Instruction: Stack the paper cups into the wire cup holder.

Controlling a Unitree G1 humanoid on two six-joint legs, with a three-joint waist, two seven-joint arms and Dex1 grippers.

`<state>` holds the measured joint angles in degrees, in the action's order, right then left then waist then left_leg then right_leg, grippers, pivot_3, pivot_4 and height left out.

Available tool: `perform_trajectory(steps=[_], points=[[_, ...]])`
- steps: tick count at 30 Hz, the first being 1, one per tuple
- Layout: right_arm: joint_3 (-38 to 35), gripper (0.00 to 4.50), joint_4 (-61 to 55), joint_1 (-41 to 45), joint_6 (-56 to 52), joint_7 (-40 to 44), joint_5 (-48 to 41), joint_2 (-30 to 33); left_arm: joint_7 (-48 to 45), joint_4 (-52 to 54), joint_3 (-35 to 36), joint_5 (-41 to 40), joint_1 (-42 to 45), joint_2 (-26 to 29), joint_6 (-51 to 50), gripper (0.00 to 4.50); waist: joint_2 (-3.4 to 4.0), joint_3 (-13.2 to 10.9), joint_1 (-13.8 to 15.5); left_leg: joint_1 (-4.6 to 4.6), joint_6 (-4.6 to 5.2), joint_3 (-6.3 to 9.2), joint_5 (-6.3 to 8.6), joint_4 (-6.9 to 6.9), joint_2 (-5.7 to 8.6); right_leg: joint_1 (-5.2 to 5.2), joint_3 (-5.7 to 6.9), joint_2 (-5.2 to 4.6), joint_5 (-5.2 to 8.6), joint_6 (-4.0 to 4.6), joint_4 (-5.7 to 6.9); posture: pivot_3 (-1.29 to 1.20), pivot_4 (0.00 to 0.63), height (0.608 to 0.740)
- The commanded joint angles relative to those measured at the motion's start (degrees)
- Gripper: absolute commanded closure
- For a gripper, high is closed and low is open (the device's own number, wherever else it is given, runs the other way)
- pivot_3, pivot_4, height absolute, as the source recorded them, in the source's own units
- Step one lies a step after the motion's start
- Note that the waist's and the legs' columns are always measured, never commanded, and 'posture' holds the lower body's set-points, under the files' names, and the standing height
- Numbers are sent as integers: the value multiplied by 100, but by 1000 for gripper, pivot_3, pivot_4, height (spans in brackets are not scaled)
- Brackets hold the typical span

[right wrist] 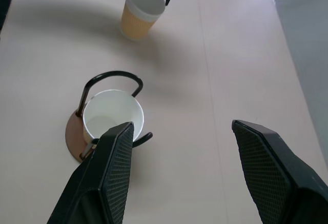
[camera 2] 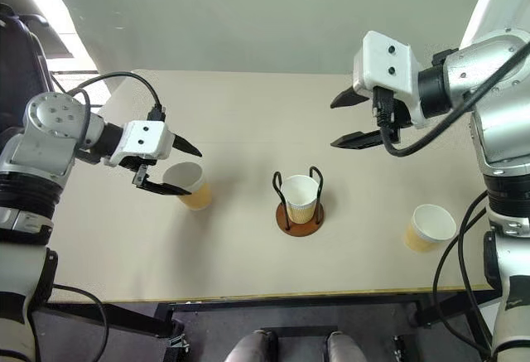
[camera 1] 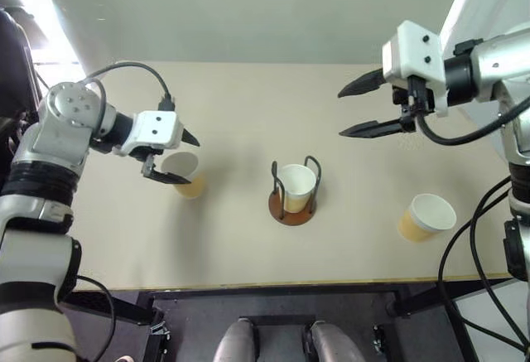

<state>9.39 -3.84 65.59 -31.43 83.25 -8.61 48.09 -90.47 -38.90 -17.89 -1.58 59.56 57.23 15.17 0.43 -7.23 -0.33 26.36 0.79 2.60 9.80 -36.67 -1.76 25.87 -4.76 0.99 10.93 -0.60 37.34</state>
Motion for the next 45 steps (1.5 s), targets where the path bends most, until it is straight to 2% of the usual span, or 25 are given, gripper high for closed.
perform_trajectory(steps=[1, 8, 37, 41, 45], points=[[-200, 1392, 92, -6, 211, -43, -180, 66, 10, 284, 228, 228, -29, 296, -43, 0, 0, 0, -16, -1, 0, 0, 0, -1, 0, 0, 0, 1, 0, 0, 4, 0, 150, 740], [-108, 1392, 133, -17, 241, 13, -270, 142, 113, 215, 170, 751, 130, 486, 370, 0, 0, 0, -14, -5, 2, 2, -2, -6, 0, 7, 2, 0, 9, 16, 35, 0, 150, 740], [-13, 1392, -282, -229, -92, -23, -444, 317, 211, -639, -160, 1635, -1, -81, 1090, 0, -1, 0, -17, -8, 1, 2, -1, -7, 0, 15, 2, 1, 16, 29, 58, 0, 150, 740], [-13, 1365, -320, -239, -129, -41, -453, 304, 266, -894, -257, 1802, 50, -99, 1329, 1245, -1, 0, -17, -9, 2, 3, -1, -7, 0, 15, 2, 0, 16, 29, 58, 0, 150, 740], [-6, 1365, -332, -241, -126, -56, -450, 294, 317, -1149, -307, 1888, 152, -161, 1589, 2702, -1, 1, -15, -8, 1, 4, -1, -7, 0, 15, 3, 1, 16, 29, 58, 0, 150, 740]])
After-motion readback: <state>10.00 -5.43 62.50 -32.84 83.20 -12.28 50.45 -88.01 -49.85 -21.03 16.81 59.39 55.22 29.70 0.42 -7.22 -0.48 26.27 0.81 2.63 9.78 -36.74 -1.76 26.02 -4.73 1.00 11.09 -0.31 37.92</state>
